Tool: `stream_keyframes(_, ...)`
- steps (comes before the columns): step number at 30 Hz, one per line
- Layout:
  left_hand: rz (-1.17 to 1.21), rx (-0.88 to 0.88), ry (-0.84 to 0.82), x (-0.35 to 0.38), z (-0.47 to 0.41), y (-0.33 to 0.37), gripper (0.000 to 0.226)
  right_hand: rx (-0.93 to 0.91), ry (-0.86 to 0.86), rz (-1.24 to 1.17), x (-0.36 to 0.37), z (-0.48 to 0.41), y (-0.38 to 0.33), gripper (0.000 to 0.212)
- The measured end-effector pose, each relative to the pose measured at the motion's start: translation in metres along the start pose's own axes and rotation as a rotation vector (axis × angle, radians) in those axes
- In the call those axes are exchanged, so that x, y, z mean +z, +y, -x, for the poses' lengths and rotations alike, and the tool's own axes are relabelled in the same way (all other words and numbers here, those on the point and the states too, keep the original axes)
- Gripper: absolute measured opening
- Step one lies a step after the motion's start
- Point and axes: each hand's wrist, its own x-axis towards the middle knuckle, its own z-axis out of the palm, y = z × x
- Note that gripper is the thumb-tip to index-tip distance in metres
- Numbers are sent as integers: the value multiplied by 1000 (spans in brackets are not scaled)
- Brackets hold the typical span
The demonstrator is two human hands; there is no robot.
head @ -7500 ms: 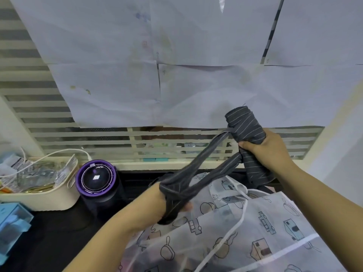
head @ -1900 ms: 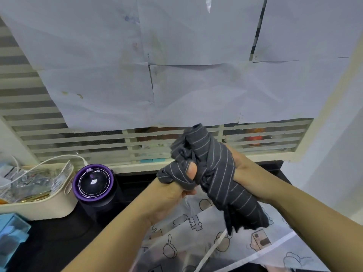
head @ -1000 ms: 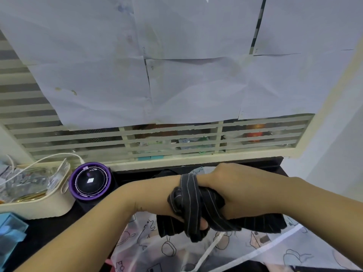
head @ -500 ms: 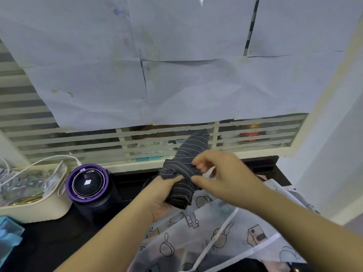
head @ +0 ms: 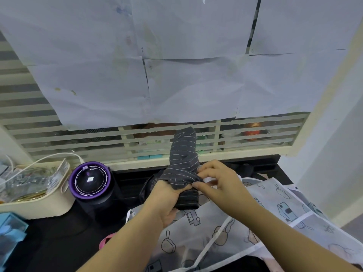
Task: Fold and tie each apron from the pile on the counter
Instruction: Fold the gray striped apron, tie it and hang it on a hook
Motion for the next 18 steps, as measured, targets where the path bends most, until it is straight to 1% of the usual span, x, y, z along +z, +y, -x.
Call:
stream_keyframes(2, -3, 21, 0, 2, 2, 0, 28, 73, -50, -44, -3, 0, 5, 14)
stream_keyframes(3, 19, 32, -9, 3, 3, 1, 29, 125, -71, -128, -4, 0, 7, 15)
stream_keyframes(6, 72, 42, -73, 6, 6, 4, 24, 238, -83, -519, -12, 2, 10, 14)
stream_keyframes(8, 33, 1, -135, 6, 10, 5, 22, 233, -78, -630, -19, 2, 12, 18)
stream_keyframes(10, 0, -50, -215, 5, 11, 4, 30, 181, -116, -700, -25, 1, 15, 20)
stream_keyframes(11, 10, -66, -245, 5, 11, 4, 36, 167, -136, -752, -27, 0, 17, 19)
stream_keyframes(12, 38, -76, -262, 5, 11, 3, 37, 173, -146, -816, -30, -2, 17, 18)
stream_keyframes(13, 63, -79, -284, 5, 11, 3, 33, 196, -146, -881, -33, -4, 17, 17)
stream_keyframes(15, 83, -99, -329, 6, 11, 4, 27, 213, -165, -923, -41, -8, 16, 15)
stream_keyframes(16, 85, -115, -342, 6, 11, 4, 28, 207, -209, -888, -46, -9, 15, 16)
stream_keyframes(18, 104, -135, -352, 3, 11, 3, 39, 193, -327, -737, -58, -11, 12, 19)
